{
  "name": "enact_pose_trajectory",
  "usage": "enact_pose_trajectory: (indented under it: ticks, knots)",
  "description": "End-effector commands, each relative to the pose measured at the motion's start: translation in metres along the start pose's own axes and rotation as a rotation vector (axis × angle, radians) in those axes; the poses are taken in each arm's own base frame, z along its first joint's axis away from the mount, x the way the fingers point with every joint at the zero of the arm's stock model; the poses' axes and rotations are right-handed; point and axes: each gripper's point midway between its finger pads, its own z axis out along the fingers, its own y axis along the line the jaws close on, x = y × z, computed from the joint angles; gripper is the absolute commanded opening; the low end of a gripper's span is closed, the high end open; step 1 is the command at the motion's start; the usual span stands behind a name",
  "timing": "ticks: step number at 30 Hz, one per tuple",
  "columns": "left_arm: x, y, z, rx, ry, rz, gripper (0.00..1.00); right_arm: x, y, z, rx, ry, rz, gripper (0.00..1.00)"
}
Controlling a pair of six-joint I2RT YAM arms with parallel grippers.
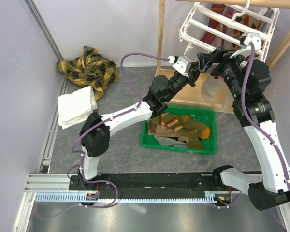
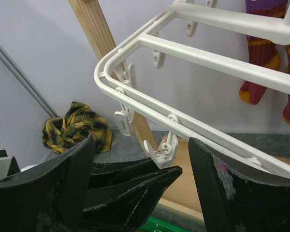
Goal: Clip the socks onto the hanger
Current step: Open the clamp at the hanger.
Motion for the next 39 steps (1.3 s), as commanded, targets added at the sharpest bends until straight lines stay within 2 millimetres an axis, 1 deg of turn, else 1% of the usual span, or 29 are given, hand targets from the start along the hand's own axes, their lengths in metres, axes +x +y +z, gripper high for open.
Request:
enact_pose_trajectory:
  ticks: [1, 3, 5, 9, 10, 12, 14, 19, 21, 24, 27, 29, 31, 36, 39]
  knots:
    - [-0.038, -0.024, -0.007, 0.08, -0.034, -0.087, 0.02, 0.012, -0.011, 0.0, 0.033, 0.024, -0.033, 0.82]
    - [-0.037, -0.027, -0.008, 0.087, -0.018, -0.098, 0.02, 0.018, -0.007, -0.001, 0.014, 0.044, -0.021, 0.81]
    - [-0.036, -0.03, -0.009, 0.096, -0.007, -0.102, 0.02, 0.021, -0.009, -0.002, 0.02, 0.053, -0.016, 0.8]
    - [-0.029, -0.035, -0.011, 0.11, 0.015, -0.113, 0.02, 0.024, -0.016, -0.001, 0.06, 0.055, -0.011, 0.76]
    - [-0.026, -0.038, -0.011, 0.115, 0.023, -0.115, 0.02, 0.022, -0.021, -0.001, 0.088, 0.045, -0.009, 0.75]
    - [-0.025, -0.042, -0.012, 0.122, 0.03, -0.118, 0.02, 0.023, -0.026, -0.001, 0.113, 0.043, 0.002, 0.74]
    - [-0.022, -0.045, -0.012, 0.128, 0.036, -0.116, 0.02, 0.022, -0.028, -0.001, 0.125, 0.038, 0.004, 0.73]
    - [-0.016, -0.052, -0.012, 0.139, 0.055, -0.108, 0.02, 0.013, -0.022, 0.004, 0.101, 0.013, 0.004, 0.72]
    - [-0.012, -0.053, -0.013, 0.14, 0.065, -0.102, 0.02, 0.005, -0.019, 0.005, 0.093, -0.002, 0.0, 0.72]
    - [-0.011, -0.055, -0.013, 0.14, 0.071, -0.098, 0.02, 0.004, -0.019, 0.009, 0.093, -0.001, -0.006, 0.68]
    - [-0.011, -0.057, -0.013, 0.143, 0.074, -0.096, 0.02, 0.008, -0.022, 0.013, 0.103, 0.009, -0.01, 0.66]
    - [-0.007, -0.057, -0.014, 0.144, 0.083, -0.09, 0.02, 0.009, -0.023, 0.013, 0.109, 0.01, -0.012, 0.64]
    - [-0.004, -0.059, -0.015, 0.147, 0.093, -0.089, 0.02, 0.006, -0.023, 0.012, 0.109, 0.002, -0.012, 0.61]
    - [0.002, -0.062, -0.016, 0.151, 0.108, -0.103, 0.02, 0.0, -0.024, 0.012, 0.123, -0.015, -0.016, 0.61]
    - [0.004, -0.063, -0.017, 0.152, 0.115, -0.109, 0.02, -0.002, -0.024, 0.012, 0.123, -0.018, -0.017, 0.56]
